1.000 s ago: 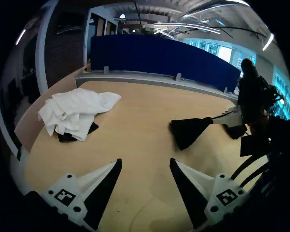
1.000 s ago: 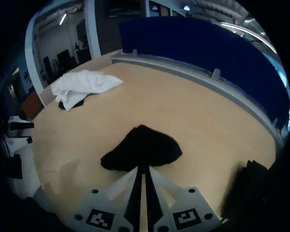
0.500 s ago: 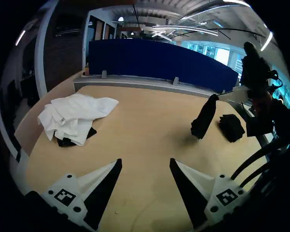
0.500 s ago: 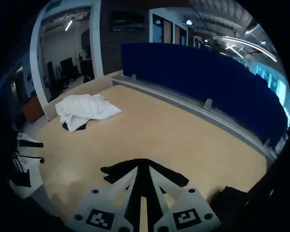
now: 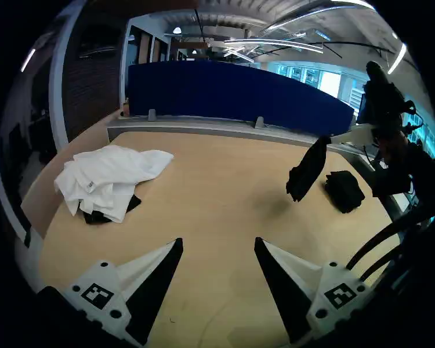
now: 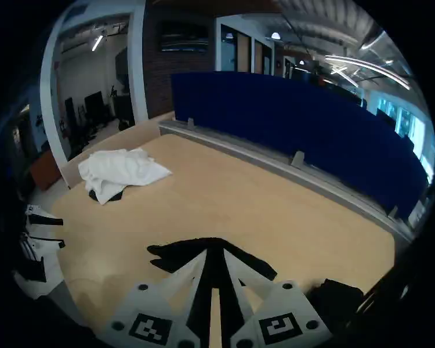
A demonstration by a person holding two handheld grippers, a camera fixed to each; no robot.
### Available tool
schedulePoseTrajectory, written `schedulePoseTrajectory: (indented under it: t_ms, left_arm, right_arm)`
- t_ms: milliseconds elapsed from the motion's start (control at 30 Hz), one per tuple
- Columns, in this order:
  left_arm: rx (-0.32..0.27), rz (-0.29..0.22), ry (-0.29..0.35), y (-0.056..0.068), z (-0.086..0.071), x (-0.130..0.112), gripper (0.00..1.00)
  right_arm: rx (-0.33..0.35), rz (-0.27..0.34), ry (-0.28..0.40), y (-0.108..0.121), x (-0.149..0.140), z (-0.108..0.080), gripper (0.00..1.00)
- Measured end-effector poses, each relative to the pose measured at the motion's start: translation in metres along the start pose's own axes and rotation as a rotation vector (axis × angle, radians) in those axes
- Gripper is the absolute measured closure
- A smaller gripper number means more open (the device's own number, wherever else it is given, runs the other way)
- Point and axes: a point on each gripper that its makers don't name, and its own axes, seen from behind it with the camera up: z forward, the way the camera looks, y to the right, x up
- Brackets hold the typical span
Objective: Fold towel
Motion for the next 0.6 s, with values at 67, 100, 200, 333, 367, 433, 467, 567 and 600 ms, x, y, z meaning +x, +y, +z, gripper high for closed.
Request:
schedulePoseTrajectory:
  t_ms: [67,100,200,333,367,433,467,567,600]
  left_arm:
    - [-0.001,0.001,0.000,0.001,0.000,0.000,0.09]
    - [-0.002,0.002,0.000,0.002,0.000,0.000,0.09]
    - [-0.004,0.003,0.000,0.003,0.000,0.001,0.09]
    - [-0.005,0.007,0.000,0.005,0.001,0.001,0.09]
    - [-0.005,0.008,-0.001,0.005,0.001,0.001,0.09]
    - [-0.005,0.009,-0.002,0.005,0.001,0.001,0.09]
    - [-0.004,0.010,-0.003,0.006,0.001,0.000,0.09]
    - [-0.004,0.012,-0.005,0.006,0.001,0.000,0.09]
    - [-0.004,0.012,-0.006,0.006,0.002,0.000,0.09]
  right_arm:
    - [-0.006,0.008,0.003,0.007,0.003,-0.003,0.95]
    - [-0.009,0.012,0.005,0.011,0.004,-0.005,0.95]
    - [-0.023,0.016,0.008,0.025,0.008,-0.011,0.95]
    - [-0.049,0.020,0.008,0.048,0.011,-0.018,0.95]
    - [-0.057,0.023,0.008,0.055,0.012,-0.020,0.95]
    - [-0.071,0.028,0.008,0.068,0.014,-0.024,0.95]
    - [-0.078,0.031,0.008,0.075,0.015,-0.026,0.95]
    - [-0.105,0.034,0.004,0.098,0.016,-0.031,0.95]
    - [-0.115,0.035,0.003,0.105,0.017,-0.033,0.95]
